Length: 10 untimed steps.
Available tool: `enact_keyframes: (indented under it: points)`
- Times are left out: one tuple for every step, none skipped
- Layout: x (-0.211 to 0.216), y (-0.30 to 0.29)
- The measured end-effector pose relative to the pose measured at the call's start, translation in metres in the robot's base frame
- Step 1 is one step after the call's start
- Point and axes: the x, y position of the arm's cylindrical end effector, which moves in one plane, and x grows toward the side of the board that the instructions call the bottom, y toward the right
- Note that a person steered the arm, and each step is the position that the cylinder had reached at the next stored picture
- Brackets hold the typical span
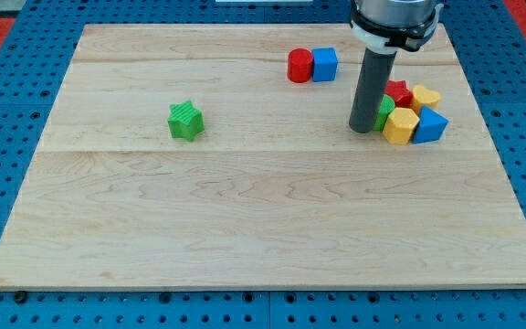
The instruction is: Separate the red circle and blue cube
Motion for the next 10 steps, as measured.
enact_keyframes:
  points:
    - [0.000,-0.001]
    - [0.046,-0.056]
    - [0.026,-0.128]
    - [-0.024,-0.135]
    - [-0.049,-0.094]
    - [-0.070,-0.046]
    - [-0.093,-0.011]
    - [-0.120,-0.015]
    - [-0.135,-0.033]
    - [-0.147,-0.054]
